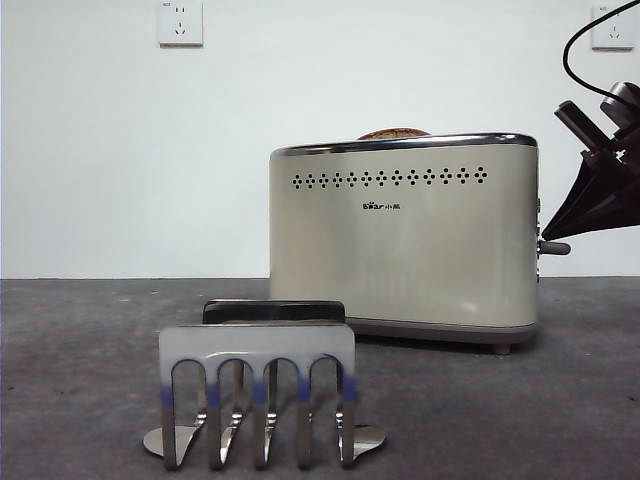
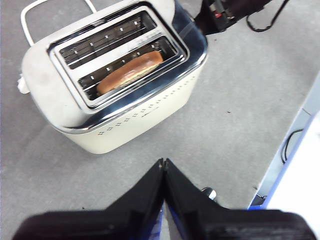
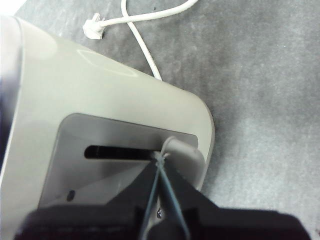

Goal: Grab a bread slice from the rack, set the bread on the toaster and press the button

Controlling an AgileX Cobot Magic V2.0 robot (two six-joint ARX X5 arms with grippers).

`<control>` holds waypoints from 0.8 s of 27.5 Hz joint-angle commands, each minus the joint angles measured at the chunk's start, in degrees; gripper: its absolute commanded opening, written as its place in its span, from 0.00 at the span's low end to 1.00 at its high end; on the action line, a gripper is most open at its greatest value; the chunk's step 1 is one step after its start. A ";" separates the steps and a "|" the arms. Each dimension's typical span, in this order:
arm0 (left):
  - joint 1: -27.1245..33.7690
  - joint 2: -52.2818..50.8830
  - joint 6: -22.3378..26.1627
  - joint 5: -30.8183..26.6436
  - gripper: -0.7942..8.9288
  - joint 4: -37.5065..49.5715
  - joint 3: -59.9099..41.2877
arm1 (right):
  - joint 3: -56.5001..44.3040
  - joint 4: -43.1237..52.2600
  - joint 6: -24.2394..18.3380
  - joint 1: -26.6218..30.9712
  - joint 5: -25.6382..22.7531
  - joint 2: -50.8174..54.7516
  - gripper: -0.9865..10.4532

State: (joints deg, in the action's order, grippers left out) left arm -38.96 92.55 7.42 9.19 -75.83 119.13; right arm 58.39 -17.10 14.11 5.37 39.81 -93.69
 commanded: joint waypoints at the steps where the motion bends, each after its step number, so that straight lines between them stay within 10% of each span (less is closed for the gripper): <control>1: -0.02 -0.22 -0.42 0.24 0.07 0.07 -0.35 | -1.20 -2.10 -1.44 -0.07 -2.16 -1.86 0.08; 22: -0.09 -0.22 -0.39 0.22 0.07 0.09 -0.35 | -1.36 -4.04 -3.48 -0.11 -4.68 -5.92 0.08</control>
State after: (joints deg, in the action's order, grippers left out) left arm -38.96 92.49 7.42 9.21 -75.83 119.13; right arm 59.31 -17.63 11.75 5.39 38.39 -96.79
